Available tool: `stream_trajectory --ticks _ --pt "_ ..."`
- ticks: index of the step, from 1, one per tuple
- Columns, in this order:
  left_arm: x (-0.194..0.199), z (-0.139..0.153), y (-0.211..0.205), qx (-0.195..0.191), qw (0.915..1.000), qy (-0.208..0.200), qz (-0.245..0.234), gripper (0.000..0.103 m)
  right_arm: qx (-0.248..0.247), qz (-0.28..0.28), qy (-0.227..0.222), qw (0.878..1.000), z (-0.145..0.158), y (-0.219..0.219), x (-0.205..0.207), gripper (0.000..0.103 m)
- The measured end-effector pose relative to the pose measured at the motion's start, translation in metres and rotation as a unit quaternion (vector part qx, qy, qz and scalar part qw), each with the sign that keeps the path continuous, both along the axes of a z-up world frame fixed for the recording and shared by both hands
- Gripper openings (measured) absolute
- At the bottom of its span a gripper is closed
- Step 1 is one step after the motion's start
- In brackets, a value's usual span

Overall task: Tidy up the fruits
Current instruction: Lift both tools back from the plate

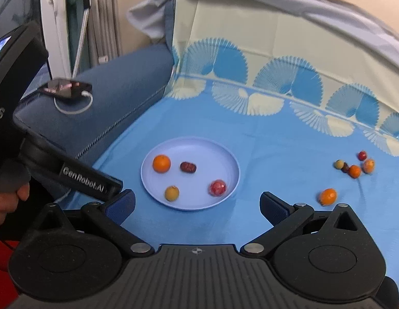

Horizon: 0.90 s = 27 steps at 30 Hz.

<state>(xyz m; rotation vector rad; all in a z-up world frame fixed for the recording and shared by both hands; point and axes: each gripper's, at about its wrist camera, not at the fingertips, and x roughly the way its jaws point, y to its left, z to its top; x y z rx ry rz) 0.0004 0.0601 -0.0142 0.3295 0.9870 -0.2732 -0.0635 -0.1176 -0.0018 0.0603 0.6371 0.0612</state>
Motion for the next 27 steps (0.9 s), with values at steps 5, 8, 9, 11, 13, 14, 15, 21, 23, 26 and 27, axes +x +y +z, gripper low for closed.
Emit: stream_trajectory --ticks 5,8,9,11,13,14,15,21,23,26,27 --pt "-0.017 0.011 -0.004 -0.004 0.9998 -0.020 -0.004 0.103 -0.005 -0.008 -0.018 1.000 0.009 -0.003 -0.014 0.102" --pt "-0.023 0.016 -0.004 -0.006 0.9997 -0.025 -0.003 0.103 -0.005 -0.009 -0.024 1.000 0.011 -0.002 -0.019 0.102" --pt "-0.025 0.017 -0.004 -0.006 0.9996 -0.027 -0.002 0.103 -0.005 -0.010 -0.024 1.000 0.011 -0.002 -0.020 0.102" --pt "-0.028 0.018 -0.003 -0.006 0.9996 -0.029 -0.002 0.103 -0.005 -0.011 -0.024 1.000 0.012 -0.001 -0.022 0.102" --pt "-0.031 0.018 -0.003 -0.004 0.9995 -0.030 -0.002 0.103 -0.005 -0.010 -0.025 1.000 0.014 0.000 -0.024 0.102" --pt "-0.031 0.019 -0.003 -0.004 0.9995 -0.031 -0.001 0.103 -0.006 -0.009 -0.026 1.000 0.014 0.000 -0.024 0.102" --pt "-0.032 0.019 -0.003 -0.005 0.9995 -0.031 -0.001 0.103 -0.007 -0.008 -0.026 1.000 0.014 0.001 -0.024 0.102" --pt "-0.031 0.020 -0.001 -0.008 0.9994 -0.033 -0.003 0.103 -0.012 -0.007 -0.027 1.000 0.016 0.003 -0.025 0.102" --pt "-0.032 0.020 -0.001 -0.007 0.9994 -0.034 -0.004 0.103 -0.012 -0.007 -0.025 1.000 0.016 0.003 -0.024 0.102" --pt "-0.031 0.020 0.000 -0.008 0.9994 -0.033 -0.003 0.103 -0.013 -0.006 -0.022 1.000 0.016 0.003 -0.024 0.102" --pt "-0.031 0.020 0.000 -0.008 0.9994 -0.032 -0.003 0.103 -0.013 -0.005 -0.022 1.000 0.016 0.004 -0.024 0.102"
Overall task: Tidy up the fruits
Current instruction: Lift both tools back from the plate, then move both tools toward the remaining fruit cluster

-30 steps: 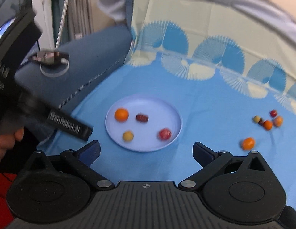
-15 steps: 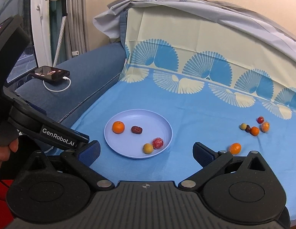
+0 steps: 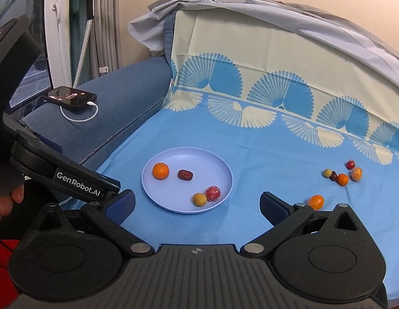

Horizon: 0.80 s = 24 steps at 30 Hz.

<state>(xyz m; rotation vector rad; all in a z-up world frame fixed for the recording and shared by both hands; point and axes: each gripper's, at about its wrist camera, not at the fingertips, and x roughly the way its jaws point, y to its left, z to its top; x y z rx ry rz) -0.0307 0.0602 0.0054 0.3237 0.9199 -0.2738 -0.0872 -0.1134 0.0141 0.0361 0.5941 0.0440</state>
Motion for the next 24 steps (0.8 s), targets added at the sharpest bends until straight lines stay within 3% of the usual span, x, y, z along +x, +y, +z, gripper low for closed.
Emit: stream_trajectory --ticks 17,24 --pt "0.013 -0.002 -0.007 0.007 0.9998 0.017 0.001 0.103 0.020 -0.018 0.009 1.000 -0.005 -0.011 0.008 0.102" --pt "0.029 -0.005 -0.023 0.024 0.9994 0.024 -0.005 0.103 0.039 -0.066 0.004 0.997 -0.012 -0.041 0.013 0.102"
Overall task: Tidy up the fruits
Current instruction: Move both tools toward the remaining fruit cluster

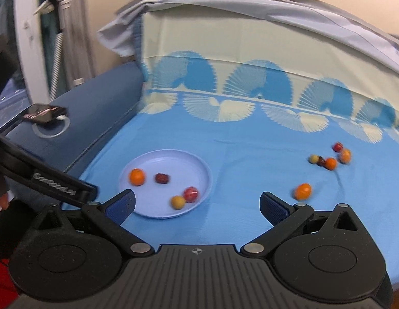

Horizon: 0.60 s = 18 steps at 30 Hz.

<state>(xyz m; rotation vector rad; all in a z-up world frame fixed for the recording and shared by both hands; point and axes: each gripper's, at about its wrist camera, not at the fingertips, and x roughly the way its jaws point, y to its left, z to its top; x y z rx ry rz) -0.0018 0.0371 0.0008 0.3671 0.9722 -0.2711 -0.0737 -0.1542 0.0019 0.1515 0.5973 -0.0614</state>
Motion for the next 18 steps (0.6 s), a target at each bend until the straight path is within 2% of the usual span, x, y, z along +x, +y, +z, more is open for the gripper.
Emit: stream_trajectory --ticks 4,8,13,18 --pt "0.012 0.000 -0.020 0.006 0.9999 0.001 -0.010 0.103 0.003 -0.052 0.000 0.999 -0.008 -0.032 0.005 0.102" --pt "0.030 -0.002 -0.042 -0.004 0.9997 0.019 -0.016 0.103 -0.007 -0.117 -0.004 0.993 -0.019 -0.075 0.016 0.102" --pt "0.053 -0.012 -0.075 0.001 0.9991 0.038 -0.019 0.103 -0.020 -0.226 -0.003 0.974 -0.051 -0.146 0.050 0.102" --pt "0.078 -0.027 -0.113 0.016 0.9980 0.053 -0.032 0.103 -0.051 -0.302 0.018 0.952 -0.104 -0.213 0.099 0.102"
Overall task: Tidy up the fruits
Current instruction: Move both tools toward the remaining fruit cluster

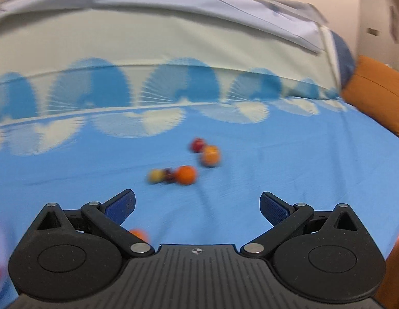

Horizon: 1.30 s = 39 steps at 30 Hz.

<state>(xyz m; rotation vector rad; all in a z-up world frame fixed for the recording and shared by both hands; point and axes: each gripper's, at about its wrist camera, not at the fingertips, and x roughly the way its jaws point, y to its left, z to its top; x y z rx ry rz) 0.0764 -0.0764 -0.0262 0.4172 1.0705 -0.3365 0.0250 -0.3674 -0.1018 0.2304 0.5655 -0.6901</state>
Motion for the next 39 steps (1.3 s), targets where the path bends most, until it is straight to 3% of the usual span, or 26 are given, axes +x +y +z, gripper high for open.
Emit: stream_trajectory --ticks 3,7,14,17,21,25,28,31,34,37,39 --pt "0.017 -0.008 -0.026 0.003 0.9999 0.009 -0.006 0.103 0.007 -0.031 0.024 0.999 -0.032 -0.032 0.033 0.102" --pt "0.041 -0.016 -0.060 0.003 0.9998 0.007 -0.016 0.103 0.015 -0.030 0.058 0.998 -0.071 -0.059 0.079 0.102" --pt "0.078 -0.042 -0.123 0.013 0.9987 0.005 -0.048 0.103 0.001 0.000 0.055 0.998 -0.098 -0.077 0.126 0.102" --pt "0.092 -0.055 -0.156 0.012 0.9974 -0.003 -0.071 0.103 0.011 -0.038 0.053 0.998 -0.098 -0.090 0.121 0.102" --pt "0.106 -0.080 -0.217 -0.021 0.9922 0.013 -0.122 0.103 0.014 -0.038 0.052 0.998 -0.098 -0.104 0.110 0.102" --pt "0.106 -0.109 -0.271 -0.051 0.9777 0.037 -0.200 0.103 -0.010 -0.046 0.054 0.997 -0.090 -0.112 0.099 0.102" --pt "0.106 -0.126 -0.299 -0.064 0.9693 0.055 -0.231 0.103 -0.030 -0.054 0.046 0.997 -0.083 -0.121 0.088 0.102" --pt "0.106 -0.135 -0.318 -0.079 0.9645 0.059 -0.245 0.103 -0.018 -0.078 0.030 0.996 -0.081 -0.134 0.078 0.102" --pt "0.107 -0.140 -0.329 -0.093 0.9620 0.074 -0.246 0.102 0.033 -0.070 0.007 0.997 -0.085 -0.143 0.073 0.102" --pt "0.115 -0.143 -0.327 -0.098 0.9678 0.077 -0.219 0.102 0.077 -0.055 -0.003 0.996 -0.092 -0.148 0.077 0.102" --pt "0.117 -0.142 -0.316 -0.091 0.9707 0.068 -0.212 0.102 0.078 -0.027 0.022 0.996 -0.099 -0.143 0.087 0.102"
